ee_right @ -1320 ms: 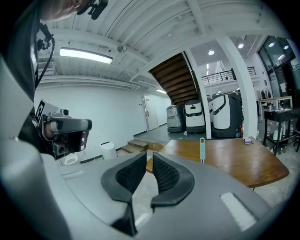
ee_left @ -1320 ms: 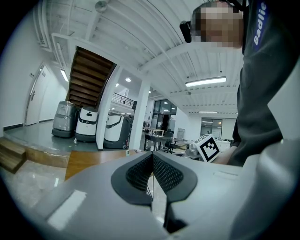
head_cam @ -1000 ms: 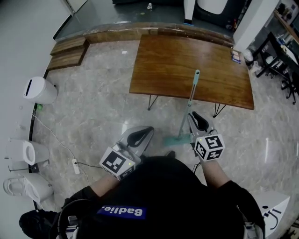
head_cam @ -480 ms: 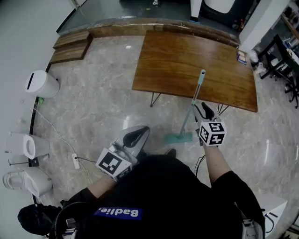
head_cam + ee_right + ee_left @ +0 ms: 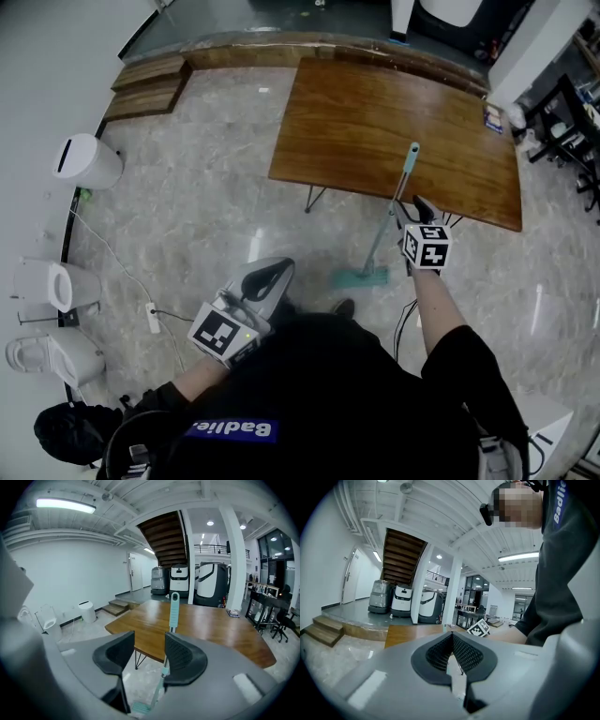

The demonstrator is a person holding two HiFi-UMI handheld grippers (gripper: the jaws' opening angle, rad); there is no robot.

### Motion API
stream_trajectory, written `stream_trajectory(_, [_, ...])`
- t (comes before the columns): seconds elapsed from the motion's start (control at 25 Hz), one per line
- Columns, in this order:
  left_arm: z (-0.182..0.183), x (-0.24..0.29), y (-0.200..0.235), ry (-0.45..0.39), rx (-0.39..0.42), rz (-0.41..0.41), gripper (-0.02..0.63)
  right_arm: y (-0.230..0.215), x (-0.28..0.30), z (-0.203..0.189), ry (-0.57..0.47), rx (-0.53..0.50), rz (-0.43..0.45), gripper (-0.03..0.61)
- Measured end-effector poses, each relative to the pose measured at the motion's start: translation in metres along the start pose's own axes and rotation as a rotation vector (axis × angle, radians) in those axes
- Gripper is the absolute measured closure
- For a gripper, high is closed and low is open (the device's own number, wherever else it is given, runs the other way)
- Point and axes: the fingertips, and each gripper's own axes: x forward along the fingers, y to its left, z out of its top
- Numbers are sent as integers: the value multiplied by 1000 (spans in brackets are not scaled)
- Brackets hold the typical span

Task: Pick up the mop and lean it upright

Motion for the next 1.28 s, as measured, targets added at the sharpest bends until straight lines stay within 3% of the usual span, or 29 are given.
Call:
stream_trajectory(0.28, [-2,-9,6,19,-2,38,594,-37,45,-20,90,-6,-62,356])
stream_trajectory(0.52, [-5,-18,16,37,-10,82,594,-58,76,-30,133,67,-81,337])
stream_trajectory(0.92, [-14,-35,28,56,-16,135,594,-71,121,-35,182,129,-125,334])
stream_trajectory(1.28, [-24,-48,34,84,-27,168,594,-77,141,-41,209,125,-144,338])
